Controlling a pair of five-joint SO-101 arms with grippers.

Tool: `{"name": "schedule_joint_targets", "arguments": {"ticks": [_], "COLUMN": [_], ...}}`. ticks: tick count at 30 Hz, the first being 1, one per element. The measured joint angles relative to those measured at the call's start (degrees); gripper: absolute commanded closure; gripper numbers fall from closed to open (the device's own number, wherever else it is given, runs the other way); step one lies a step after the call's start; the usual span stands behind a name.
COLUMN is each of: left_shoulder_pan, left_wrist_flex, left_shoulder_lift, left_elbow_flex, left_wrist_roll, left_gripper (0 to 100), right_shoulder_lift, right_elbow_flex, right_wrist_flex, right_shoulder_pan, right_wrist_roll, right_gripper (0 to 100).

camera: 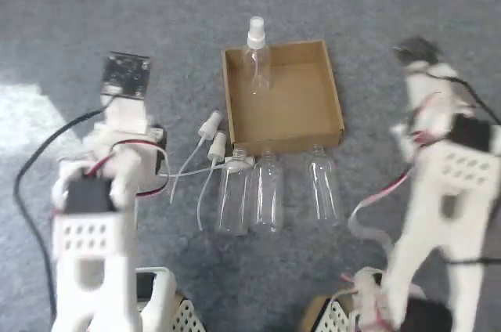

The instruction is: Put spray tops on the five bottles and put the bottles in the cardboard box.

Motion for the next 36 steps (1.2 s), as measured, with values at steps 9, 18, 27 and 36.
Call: {"name": "schedule_joint_targets", "arguments": {"ticks": [9, 18, 27, 36], "left_shoulder_pan": [0.0, -2.4, -3.1, -0.1], "left_wrist_flex": [-2.3, -5.8, -6.9, -7.3], "left_shoulder_lift": [-8.3, -8.6, -8.5, -9.1], "left_elbow_flex": [-10.9, -20.0, -20.9, -18.7], "left_wrist_roll": [14.4, 27.3, 37.2, 37.4], "left_gripper": [99, 99, 99, 99], "right_shoulder_lift": [-12.0, -12.4, -12.5, -20.7], "right_elbow_flex": [9.9, 18.6, 24.1, 33.6], "right_wrist_flex": [-4.5, -14.2, -28.4, -35.2], "right_shoulder_pan": [-41.5, -54.9, -61.2, -61.3], "right_wrist_roll": [-15.0, -16.6, -18.8, -24.4], "right_gripper": [99.3, 99.3, 99.3, 99.3]}}
